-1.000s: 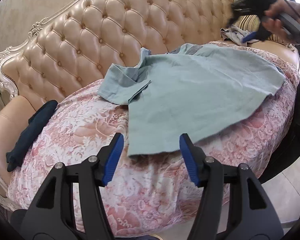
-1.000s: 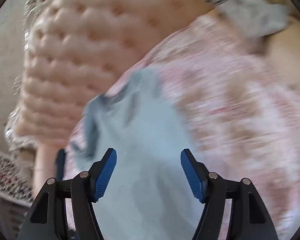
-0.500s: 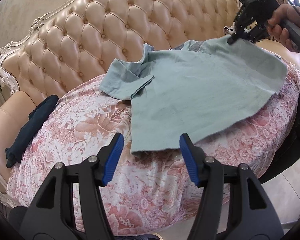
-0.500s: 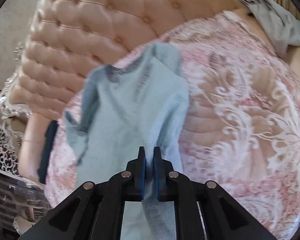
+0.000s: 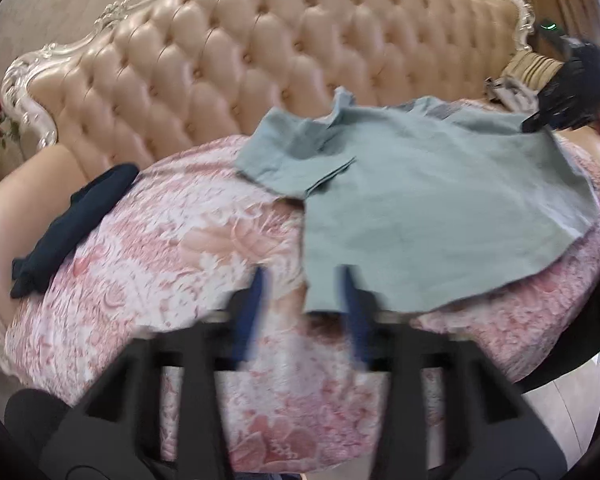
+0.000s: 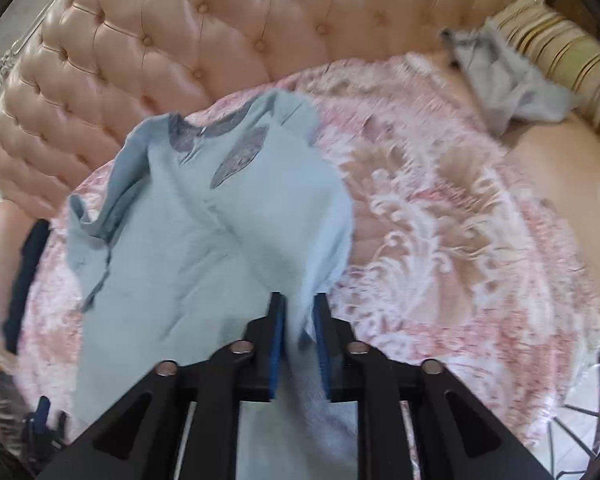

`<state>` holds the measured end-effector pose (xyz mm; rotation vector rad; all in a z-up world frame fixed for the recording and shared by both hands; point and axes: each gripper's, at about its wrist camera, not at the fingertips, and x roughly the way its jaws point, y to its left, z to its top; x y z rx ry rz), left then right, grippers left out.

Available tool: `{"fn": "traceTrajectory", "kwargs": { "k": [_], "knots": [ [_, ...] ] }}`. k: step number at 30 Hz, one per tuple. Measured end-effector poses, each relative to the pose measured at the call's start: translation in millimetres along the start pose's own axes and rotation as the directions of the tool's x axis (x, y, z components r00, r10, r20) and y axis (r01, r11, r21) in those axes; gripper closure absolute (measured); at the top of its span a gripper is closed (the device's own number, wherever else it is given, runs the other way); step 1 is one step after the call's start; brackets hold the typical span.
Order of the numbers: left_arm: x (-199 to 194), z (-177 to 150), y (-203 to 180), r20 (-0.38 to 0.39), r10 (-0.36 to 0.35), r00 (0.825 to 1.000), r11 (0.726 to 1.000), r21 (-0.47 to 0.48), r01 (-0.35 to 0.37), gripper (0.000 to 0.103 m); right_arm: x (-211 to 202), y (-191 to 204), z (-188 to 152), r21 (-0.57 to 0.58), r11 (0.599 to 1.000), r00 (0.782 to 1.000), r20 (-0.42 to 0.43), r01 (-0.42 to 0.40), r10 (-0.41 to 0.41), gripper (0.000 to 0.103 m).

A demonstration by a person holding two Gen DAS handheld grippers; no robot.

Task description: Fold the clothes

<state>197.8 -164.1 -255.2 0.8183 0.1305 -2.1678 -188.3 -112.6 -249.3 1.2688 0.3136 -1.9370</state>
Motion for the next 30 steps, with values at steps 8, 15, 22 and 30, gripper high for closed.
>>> {"fn": "traceTrajectory", "kwargs": {
  "k": [8, 15, 22, 30],
  "knots": [
    [25, 40, -14, 0.104, 0.073, 0.992, 0.970, 0.223, -0.095, 0.075, -53, 77, -65, -0.196, 0.980, 0.972, 0.219, -0.039, 0.083, 0.028],
    [88, 69, -51, 0.065, 0.084, 0.994, 0.866, 0.488, -0.105, 0.075, 6, 100, -116, -0.248, 0.965, 0.989, 0.096, -0.084, 0.111, 0.023],
    [141, 70, -70, -0.024, 0.202, 0.979, 0.793, 0.591, -0.149, 0.075, 11, 113, -138, -0.368, 0.928, 0.977, 0.175, -0.052, 0.124, 0.000],
    [165, 75, -79, -0.006, 0.264, 0.965, 0.728, 0.658, -0.195, 0.097, 14, 119, -136, -0.374, 0.927, 0.974, 0.201, -0.021, 0.103, 0.000]
  ]
}}
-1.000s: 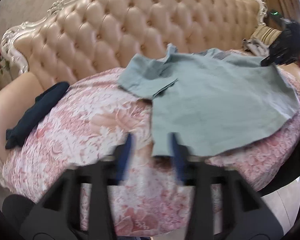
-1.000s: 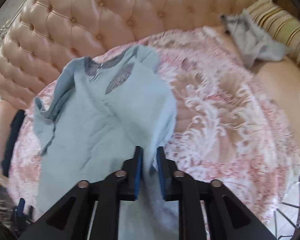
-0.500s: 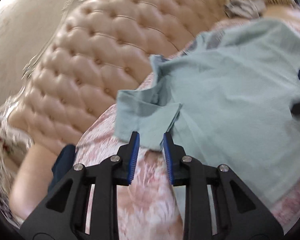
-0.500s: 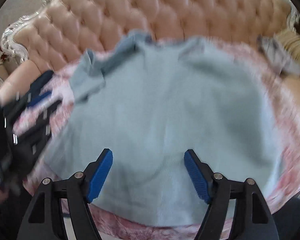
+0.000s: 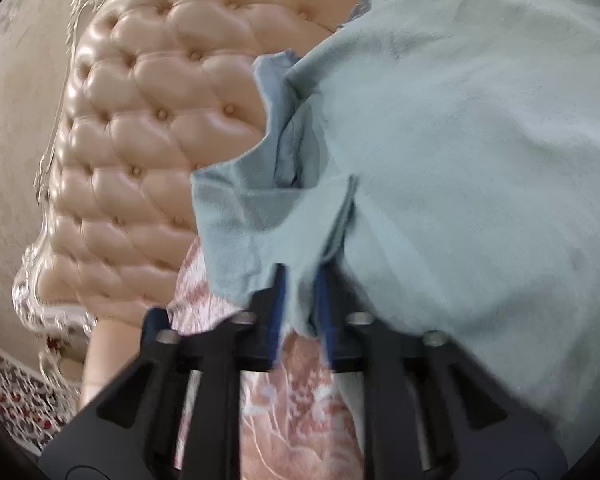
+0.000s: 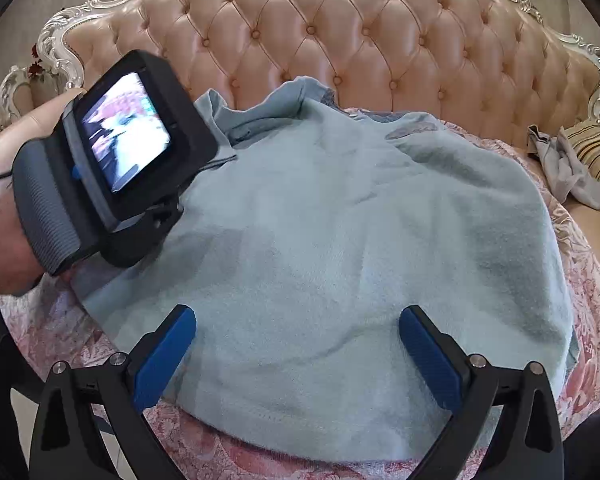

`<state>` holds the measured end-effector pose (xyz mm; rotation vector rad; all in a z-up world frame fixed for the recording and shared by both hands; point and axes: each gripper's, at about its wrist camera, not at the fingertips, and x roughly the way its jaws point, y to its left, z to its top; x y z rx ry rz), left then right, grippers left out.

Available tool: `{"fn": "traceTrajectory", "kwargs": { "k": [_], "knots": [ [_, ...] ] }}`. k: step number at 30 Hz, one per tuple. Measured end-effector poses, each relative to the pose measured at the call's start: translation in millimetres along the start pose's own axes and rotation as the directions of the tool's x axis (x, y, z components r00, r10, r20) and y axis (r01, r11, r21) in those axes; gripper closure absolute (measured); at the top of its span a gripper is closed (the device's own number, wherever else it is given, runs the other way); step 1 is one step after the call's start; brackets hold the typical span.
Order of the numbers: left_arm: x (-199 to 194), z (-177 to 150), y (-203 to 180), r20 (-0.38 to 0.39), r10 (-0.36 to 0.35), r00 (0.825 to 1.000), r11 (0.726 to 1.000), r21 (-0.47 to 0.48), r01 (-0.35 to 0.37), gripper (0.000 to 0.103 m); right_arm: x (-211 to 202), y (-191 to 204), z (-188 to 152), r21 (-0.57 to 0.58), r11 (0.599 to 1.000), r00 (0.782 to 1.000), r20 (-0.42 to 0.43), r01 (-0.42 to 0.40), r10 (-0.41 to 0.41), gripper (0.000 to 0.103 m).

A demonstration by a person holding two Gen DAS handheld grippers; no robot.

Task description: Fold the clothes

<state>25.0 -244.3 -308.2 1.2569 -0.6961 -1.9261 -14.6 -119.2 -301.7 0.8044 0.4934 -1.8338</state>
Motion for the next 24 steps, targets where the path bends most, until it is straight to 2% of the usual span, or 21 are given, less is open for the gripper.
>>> {"fn": "traceTrajectory", "kwargs": {
  "k": [2, 5, 8, 12, 14, 15, 17, 19, 20, 21, 24],
  "knots": [
    [0, 6, 12, 0.013, 0.015, 1.000, 1.000, -0.028, -0.014, 0.098, 1, -1, 0, 0.008, 1.000, 1.000, 0.005, -0.004, 0.004, 0.000],
    [3, 12, 42, 0.011, 0.063, 0.998, 0.990, -0.126, -0.061, 0.098, 0, -2, 0, 0.018, 1.000, 1.000, 0.011, -0.008, 0.008, 0.000],
    [18, 11, 75, -0.036, 0.104, 0.994, 0.972, -0.208, -0.109, 0.098, -2, -1, -1, 0.021, 1.000, 1.000, 0.016, -0.003, 0.003, 0.000],
    [41, -4, 121, -0.120, 0.065, 0.991, 0.931, -0.351, -0.103, 0.098, -1, 1, -2, 0.006, 1.000, 1.000, 0.015, 0.003, -0.003, 0.000],
    [52, -14, 135, -0.161, 0.005, 0.987, 0.906, -0.417, -0.073, 0.098, -1, 0, -1, 0.007, 1.000, 1.000, 0.016, 0.002, -0.002, 0.000],
    [60, -22, 143, -0.184, -0.042, 0.982, 0.880, -0.472, -0.050, 0.098, -1, 0, -1, 0.007, 1.000, 1.000, 0.016, 0.002, -0.002, 0.000],
    [73, -41, 156, -0.199, -0.190, 0.961, 0.793, -0.608, 0.031, 0.098, -1, 0, -1, 0.009, 1.000, 1.000, 0.017, 0.000, -0.001, 0.000],
    [81, -64, 163, -0.193, -0.305, 0.933, 0.670, -0.739, 0.067, 0.098, -1, -1, -1, 0.010, 1.000, 1.000, 0.018, -0.001, 0.000, 0.000],
    [83, -74, 167, -0.186, -0.332, 0.925, 0.618, -0.784, 0.064, 0.098, -1, -1, -1, 0.010, 1.000, 1.000, 0.018, -0.001, 0.001, 0.000],
    [83, -81, 172, -0.177, -0.341, 0.923, 0.583, -0.810, 0.060, 0.098, -1, -1, -1, 0.011, 1.000, 1.000, 0.018, -0.002, 0.001, 0.000],
    [81, -91, 181, -0.136, -0.375, 0.917, 0.523, -0.848, 0.088, 0.098, 0, -1, -1, 0.013, 1.000, 1.000, 0.019, -0.001, 0.001, 0.000]
  ]
}}
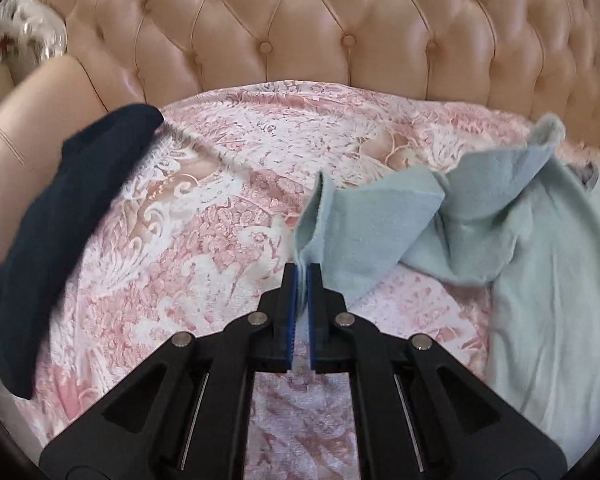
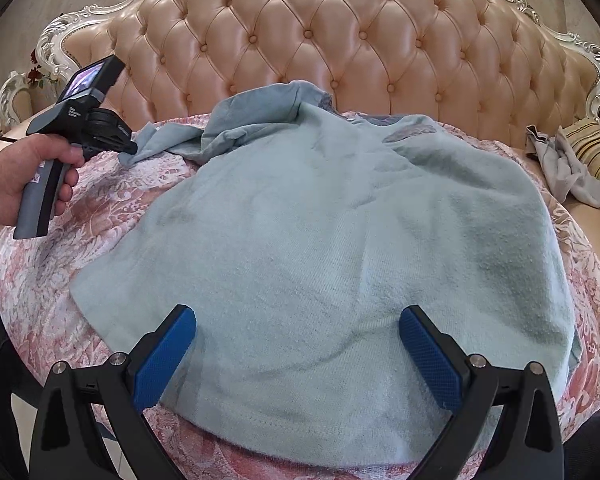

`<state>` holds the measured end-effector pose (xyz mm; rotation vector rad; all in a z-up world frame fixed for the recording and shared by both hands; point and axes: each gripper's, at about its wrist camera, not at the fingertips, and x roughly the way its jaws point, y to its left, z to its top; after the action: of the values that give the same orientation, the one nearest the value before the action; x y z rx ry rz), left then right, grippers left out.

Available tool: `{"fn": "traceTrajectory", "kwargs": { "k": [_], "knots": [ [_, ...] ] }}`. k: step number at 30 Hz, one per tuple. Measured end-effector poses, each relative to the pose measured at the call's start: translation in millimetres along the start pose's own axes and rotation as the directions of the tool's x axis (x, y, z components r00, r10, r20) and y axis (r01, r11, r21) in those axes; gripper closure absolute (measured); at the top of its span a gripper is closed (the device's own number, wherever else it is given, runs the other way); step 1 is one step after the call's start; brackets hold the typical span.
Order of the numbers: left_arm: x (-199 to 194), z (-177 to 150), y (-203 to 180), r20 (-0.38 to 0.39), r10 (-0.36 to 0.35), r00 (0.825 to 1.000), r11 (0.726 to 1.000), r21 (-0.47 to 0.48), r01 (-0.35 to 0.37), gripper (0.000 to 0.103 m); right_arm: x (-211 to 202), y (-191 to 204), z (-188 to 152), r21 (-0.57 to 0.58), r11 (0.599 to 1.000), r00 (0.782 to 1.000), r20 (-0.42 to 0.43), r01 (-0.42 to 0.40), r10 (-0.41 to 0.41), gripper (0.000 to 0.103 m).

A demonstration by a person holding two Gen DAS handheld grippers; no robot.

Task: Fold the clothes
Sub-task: 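Fold the sleeve with the left gripper across the shirt body and release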

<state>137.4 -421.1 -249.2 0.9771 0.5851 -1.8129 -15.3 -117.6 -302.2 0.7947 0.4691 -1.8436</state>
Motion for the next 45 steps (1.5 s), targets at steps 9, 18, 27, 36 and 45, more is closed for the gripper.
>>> {"fn": "traceTrajectory", "kwargs": {
  "k": [9, 18, 27, 36, 45],
  "knots": [
    [2, 26, 59, -0.044, -0.004, 0.999, 0.962, -0.274, -0.008, 0.081, 1, 1, 1, -0.004, 1.000, 1.000, -0.001, 0.005, -0.005, 0.000],
    [-31, 1, 55, 0.106, -0.023, 0.994, 0.996, -0.083, 0.032, 0.076, 1, 0, 2, 0.009, 1.000, 1.000, -0.005, -0.002, 0.002, 0.000],
    [-25, 14, 60, 0.046, -0.179, 0.983, 0.980, -0.079, 0.182, 0.026, -1, -7, 5, 0.057, 0.997, 0.999, -0.011, -0.045, 0.046, 0.000],
    [28, 48, 65, -0.037, -0.334, 0.942, 0.935, -0.144, 0.325, 0.048, -1, -5, 3, 0.060, 0.998, 0.999, 0.016, -0.029, 0.028, 0.000],
    [52, 61, 47, -0.128, -0.368, 0.921, 0.928, -0.118, 0.354, 0.098, -1, -7, 4, 0.074, 0.996, 0.999, 0.020, -0.041, 0.039, 0.000]
  ]
}}
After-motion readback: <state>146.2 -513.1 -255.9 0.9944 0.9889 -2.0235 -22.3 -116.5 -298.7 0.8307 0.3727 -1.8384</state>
